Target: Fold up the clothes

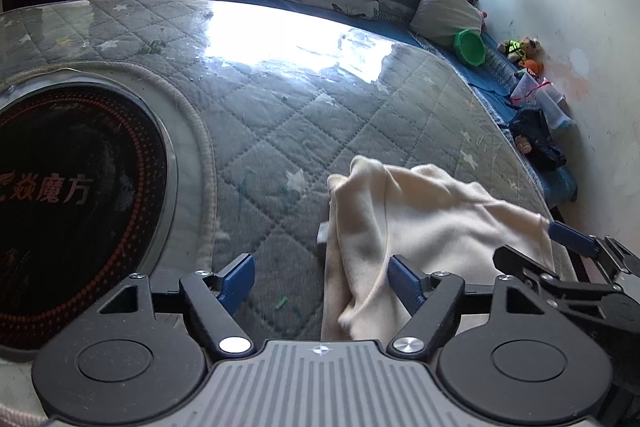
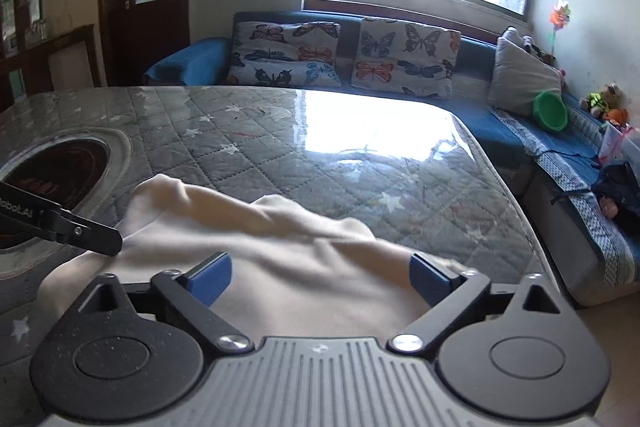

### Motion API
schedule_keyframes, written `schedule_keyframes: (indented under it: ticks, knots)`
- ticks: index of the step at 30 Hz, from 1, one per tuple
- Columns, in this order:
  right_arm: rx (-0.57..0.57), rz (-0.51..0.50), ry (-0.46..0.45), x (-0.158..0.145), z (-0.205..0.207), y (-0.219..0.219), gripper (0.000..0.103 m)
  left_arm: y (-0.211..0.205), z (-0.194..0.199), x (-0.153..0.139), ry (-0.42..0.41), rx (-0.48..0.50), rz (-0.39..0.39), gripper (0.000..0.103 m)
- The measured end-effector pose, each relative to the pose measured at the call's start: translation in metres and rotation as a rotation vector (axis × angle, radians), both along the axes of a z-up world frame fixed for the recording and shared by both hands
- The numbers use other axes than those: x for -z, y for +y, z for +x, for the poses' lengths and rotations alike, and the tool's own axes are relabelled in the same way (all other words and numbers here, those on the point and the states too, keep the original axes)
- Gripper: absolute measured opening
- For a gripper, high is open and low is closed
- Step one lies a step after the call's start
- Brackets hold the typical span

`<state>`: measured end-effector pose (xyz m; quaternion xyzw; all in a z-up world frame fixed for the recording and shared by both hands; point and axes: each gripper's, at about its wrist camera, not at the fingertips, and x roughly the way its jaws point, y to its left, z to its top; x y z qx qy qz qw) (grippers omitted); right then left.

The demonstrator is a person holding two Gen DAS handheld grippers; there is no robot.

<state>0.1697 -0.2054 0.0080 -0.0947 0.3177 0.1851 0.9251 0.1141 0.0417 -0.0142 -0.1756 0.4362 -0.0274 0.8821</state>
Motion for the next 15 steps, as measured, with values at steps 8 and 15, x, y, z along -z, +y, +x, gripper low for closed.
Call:
schedule_keyframes:
  ticks: [8,15]
  knots:
    - [0.038,0.049,-0.005,-0.001,-0.036,-0.008,0.103,-0.006,-0.022,-0.005,-0.018,0.025,0.019,0.086]
    - [0.056,0.099,-0.027,0.0,-0.067,-0.011,0.103,-0.012,-0.044,-0.006,-0.032,0.043,0.051,0.092]
